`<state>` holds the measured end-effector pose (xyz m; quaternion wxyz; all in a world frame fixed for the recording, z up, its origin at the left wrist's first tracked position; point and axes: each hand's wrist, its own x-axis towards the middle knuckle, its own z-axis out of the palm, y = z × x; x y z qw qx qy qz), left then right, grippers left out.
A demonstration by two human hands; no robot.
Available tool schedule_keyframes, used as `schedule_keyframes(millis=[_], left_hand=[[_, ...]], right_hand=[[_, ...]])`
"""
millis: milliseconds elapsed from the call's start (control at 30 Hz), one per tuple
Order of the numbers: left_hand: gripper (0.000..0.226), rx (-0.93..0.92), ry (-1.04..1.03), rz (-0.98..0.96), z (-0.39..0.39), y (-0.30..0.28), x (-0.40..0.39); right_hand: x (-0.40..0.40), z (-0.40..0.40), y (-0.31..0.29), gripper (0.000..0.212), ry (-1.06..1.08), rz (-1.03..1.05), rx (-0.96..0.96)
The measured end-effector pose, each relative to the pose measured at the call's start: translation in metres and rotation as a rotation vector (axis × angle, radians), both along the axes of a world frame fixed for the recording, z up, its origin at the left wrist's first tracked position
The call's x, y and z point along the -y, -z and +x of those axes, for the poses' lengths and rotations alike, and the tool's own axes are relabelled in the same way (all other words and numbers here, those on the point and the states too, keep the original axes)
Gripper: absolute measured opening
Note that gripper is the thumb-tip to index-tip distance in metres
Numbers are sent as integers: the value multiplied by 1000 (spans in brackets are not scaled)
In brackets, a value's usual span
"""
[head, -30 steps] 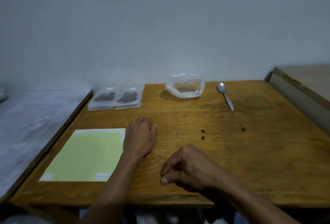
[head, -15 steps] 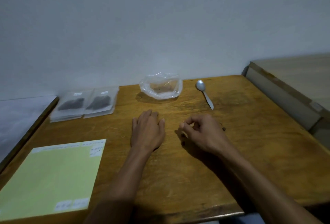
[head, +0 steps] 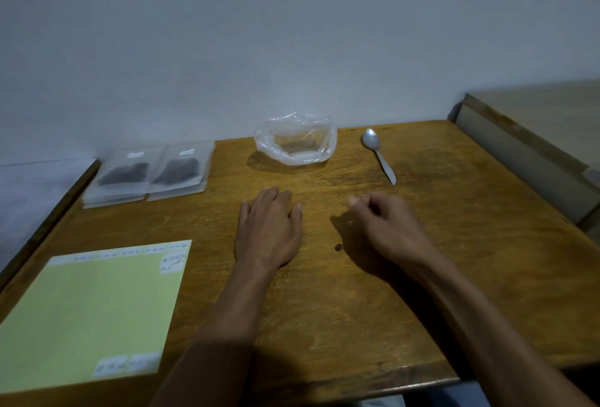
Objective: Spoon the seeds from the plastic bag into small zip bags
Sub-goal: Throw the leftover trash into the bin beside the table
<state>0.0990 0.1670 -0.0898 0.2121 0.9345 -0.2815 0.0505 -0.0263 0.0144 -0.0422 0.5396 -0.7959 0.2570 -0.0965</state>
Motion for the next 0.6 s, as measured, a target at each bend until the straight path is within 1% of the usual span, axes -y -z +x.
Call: schedule_keyframes(millis=[33, 67, 100, 133, 167, 233, 267, 300, 400, 467, 533, 567, 600], left_hand=[[49, 1, 0, 1, 0, 0, 0], [49, 1, -1, 3, 1, 1, -1], [50, -1, 0, 6, 1, 1, 0], [50, -2, 0, 8, 1, 1, 0], [50, -2, 0, 9, 1, 1, 0], [51, -2, 1, 11, -1, -1, 0], [51, -2, -2, 14, -1, -1, 0], [51, -3, -5, 16, -2, -2, 0], [50, -2, -2, 8, -1, -1, 0], [50, -1, 0, 5, -1, -1, 0], [49, -1, -4, 12, -1, -2, 0], [48, 0, -6, 17, -2, -3, 1], [46, 6, -6, 19, -3, -4, 2]], right_hand=[[1, 0, -3, 33, 48, 304, 57], [1, -1, -7, 30, 91, 546, 101], [1, -3, -9, 28, 118, 656, 126], [2, -4, -9, 27, 110, 626, 116], [2, -6, -9, 26, 63, 464, 78], [-2, -12, -7, 20, -89, -7, -29], [-4, -15, -6, 15, -166, -193, -69], [-6, -17, -4, 12, -220, -293, -95], [-12, -18, 1, 11, -242, -433, -88], [-17, -17, -1, 9, -239, -453, -95], [-18, -17, -4, 9, -229, -434, -113], [-17, -18, -5, 11, -198, -382, -112], [-14, -19, -5, 13, -141, -265, -95]])
